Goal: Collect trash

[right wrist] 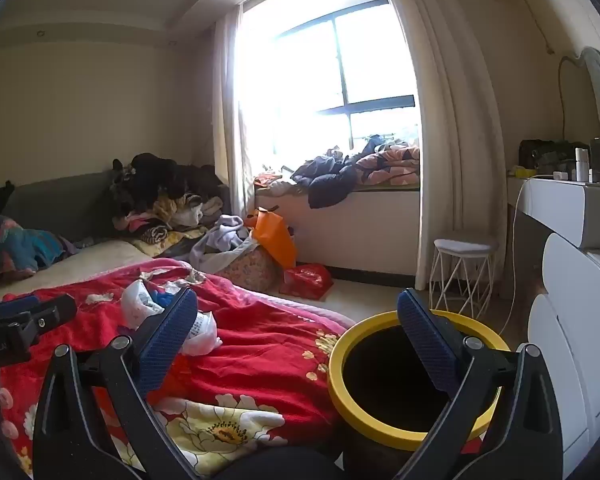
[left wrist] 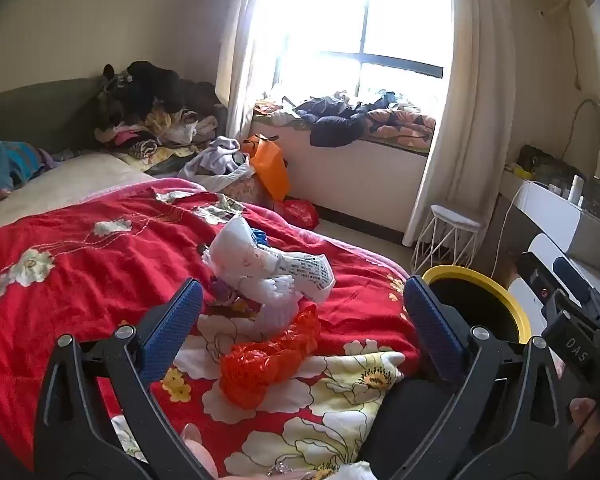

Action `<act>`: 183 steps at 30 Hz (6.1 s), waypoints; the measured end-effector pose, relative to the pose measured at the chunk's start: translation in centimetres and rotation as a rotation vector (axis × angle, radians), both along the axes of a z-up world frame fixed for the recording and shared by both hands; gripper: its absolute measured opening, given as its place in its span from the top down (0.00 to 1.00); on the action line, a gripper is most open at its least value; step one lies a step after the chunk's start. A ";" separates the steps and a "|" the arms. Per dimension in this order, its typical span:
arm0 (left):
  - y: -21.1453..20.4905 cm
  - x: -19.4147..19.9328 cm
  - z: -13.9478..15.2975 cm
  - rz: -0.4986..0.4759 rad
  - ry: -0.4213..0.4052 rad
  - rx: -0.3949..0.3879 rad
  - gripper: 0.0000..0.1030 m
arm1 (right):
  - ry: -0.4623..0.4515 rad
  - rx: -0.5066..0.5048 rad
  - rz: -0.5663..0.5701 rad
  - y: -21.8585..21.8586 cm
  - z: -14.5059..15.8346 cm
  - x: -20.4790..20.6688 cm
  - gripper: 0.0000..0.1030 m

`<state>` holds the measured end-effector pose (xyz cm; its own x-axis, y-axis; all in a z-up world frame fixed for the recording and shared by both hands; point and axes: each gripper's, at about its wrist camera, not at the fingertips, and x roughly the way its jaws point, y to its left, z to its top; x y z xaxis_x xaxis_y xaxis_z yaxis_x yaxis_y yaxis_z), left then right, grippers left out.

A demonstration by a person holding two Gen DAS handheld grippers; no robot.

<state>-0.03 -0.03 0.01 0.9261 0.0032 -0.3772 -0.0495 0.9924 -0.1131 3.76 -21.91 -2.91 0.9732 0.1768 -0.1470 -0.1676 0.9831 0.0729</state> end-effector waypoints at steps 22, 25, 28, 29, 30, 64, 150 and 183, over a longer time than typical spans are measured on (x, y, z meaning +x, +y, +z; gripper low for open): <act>-0.6 -0.4 0.6 -0.008 -0.030 0.001 0.10 | -0.011 0.007 -0.006 -1.0 0.2 -0.4 0.06; -0.6 -0.5 0.7 -0.008 -0.031 0.004 0.10 | -0.016 0.006 -0.008 -1.2 1.3 -1.3 0.06; -0.5 -0.5 0.7 -0.010 -0.033 0.003 0.10 | -0.017 0.005 -0.011 -1.2 1.5 -1.4 0.06; -0.5 -0.5 0.7 -0.009 -0.032 0.003 0.10 | -0.016 0.003 -0.010 -1.0 1.5 -1.4 0.06; -0.5 -0.5 0.7 -0.009 -0.033 0.004 0.10 | -0.016 0.002 -0.010 -0.9 1.4 -1.4 0.06; -0.6 -0.5 0.7 -0.013 -0.035 0.010 0.10 | -0.008 -0.001 -0.006 -0.2 1.1 -1.4 0.06; 4.8 6.4 -10.9 -0.240 0.347 -0.115 0.72 | 0.633 -0.012 0.646 15.0 -6.4 19.9 0.63; -1.7 8.3 -3.0 -0.338 0.207 -0.019 0.81 | 0.374 0.136 0.281 -0.9 1.2 12.5 0.69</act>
